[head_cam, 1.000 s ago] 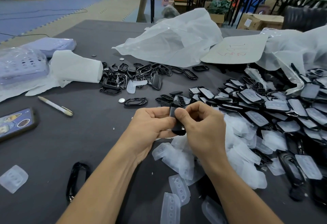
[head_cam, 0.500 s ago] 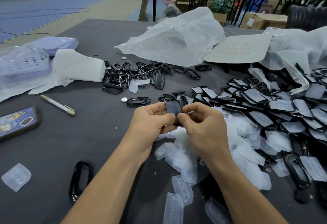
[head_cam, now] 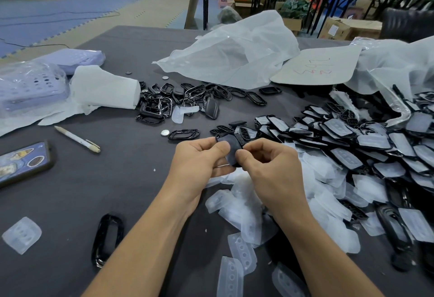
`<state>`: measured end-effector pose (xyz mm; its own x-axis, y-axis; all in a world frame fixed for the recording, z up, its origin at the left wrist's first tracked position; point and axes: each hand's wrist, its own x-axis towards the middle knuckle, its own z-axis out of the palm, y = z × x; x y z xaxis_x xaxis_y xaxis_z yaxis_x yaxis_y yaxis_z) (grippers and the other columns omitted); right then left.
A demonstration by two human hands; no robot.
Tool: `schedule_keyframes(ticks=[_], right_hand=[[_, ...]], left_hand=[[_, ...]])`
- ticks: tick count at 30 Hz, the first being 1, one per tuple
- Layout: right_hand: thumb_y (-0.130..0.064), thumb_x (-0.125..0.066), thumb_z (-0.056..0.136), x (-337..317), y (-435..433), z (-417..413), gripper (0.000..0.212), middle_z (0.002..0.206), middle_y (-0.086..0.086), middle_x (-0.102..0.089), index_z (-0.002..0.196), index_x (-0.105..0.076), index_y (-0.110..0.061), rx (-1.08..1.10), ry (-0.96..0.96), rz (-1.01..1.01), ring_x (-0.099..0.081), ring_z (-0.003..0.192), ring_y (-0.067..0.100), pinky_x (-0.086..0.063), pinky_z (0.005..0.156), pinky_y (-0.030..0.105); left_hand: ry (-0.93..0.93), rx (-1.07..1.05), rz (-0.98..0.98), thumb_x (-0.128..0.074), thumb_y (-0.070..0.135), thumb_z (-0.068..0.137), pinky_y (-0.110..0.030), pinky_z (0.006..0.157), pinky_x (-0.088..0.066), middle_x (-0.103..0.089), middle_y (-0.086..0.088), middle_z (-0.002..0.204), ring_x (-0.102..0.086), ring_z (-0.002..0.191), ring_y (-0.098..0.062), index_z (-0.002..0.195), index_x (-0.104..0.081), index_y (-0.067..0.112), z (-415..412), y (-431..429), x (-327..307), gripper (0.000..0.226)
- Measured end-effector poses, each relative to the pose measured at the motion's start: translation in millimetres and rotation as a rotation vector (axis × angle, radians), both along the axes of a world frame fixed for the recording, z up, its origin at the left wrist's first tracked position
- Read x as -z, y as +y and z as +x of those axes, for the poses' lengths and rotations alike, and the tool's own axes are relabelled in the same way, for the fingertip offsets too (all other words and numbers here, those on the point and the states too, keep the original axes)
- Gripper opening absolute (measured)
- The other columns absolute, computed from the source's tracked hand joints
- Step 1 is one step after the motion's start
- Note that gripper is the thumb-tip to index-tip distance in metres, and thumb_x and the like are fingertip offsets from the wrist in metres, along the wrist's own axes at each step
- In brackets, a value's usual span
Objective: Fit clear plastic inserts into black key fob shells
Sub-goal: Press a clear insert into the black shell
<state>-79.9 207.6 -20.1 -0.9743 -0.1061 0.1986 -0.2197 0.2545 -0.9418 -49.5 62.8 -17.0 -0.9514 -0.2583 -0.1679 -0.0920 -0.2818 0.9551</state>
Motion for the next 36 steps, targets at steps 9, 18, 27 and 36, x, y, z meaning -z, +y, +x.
schedule_keyframes(ticks=[9, 18, 27, 36], right_hand=[[-0.016, -0.079, 0.084, -0.8, 0.0, -0.1, 0.013, 0.068, -0.005, -0.075, 0.073, -0.075, -0.022, -0.026, -0.022, 0.018, -0.074, 0.068, 0.014, -0.061, 0.070, 0.036], [-0.023, -0.077, 0.085, 0.2, -0.3, -0.5, 0.013, 0.065, -0.005, -0.072, 0.073, -0.073, -0.024, -0.023, -0.032, 0.012, -0.067, 0.062, 0.011, -0.051, 0.062, 0.026], [-0.010, -0.074, 0.090, -0.6, 0.0, -2.4, 0.017, 0.062, -0.002, -0.072, 0.075, -0.075, -0.019, -0.044, -0.024, -0.050, -0.065, 0.054, 0.009, -0.048, 0.055, 0.018], [-0.016, -0.065, 0.098, 3.1, -1.1, -2.4, 0.027, 0.061, -0.001, -0.068, 0.072, -0.072, -0.021, -0.021, -0.027, -0.049, -0.056, 0.052, 0.006, -0.043, 0.057, 0.026]], left_hand=[[0.054, -0.095, -0.125, -0.076, -0.004, 0.085, -0.031, 0.066, -0.060, -0.077, -0.023, 0.087, -0.064, 0.064, -0.022, 0.094, -0.084, 0.016, 1.7, -0.5, -3.8, 0.023], [0.037, -0.119, -0.040, -0.072, -0.007, 0.089, -0.033, 0.067, -0.065, -0.079, -0.022, 0.090, -0.073, 0.069, -0.027, 0.099, -0.079, 0.004, 1.4, 1.1, -7.1, 0.016], [0.040, -0.113, -0.105, -0.073, -0.006, 0.088, -0.025, 0.064, -0.061, -0.079, -0.009, 0.079, -0.071, 0.065, -0.020, 0.094, -0.080, 0.011, 0.6, 0.2, -5.0, 0.020], [0.012, -0.191, -0.158, -0.076, -0.005, 0.088, -0.022, 0.054, -0.058, -0.076, -0.009, 0.067, -0.069, 0.052, -0.015, 0.095, -0.078, 0.005, -3.0, 3.8, -3.1, 0.013]])
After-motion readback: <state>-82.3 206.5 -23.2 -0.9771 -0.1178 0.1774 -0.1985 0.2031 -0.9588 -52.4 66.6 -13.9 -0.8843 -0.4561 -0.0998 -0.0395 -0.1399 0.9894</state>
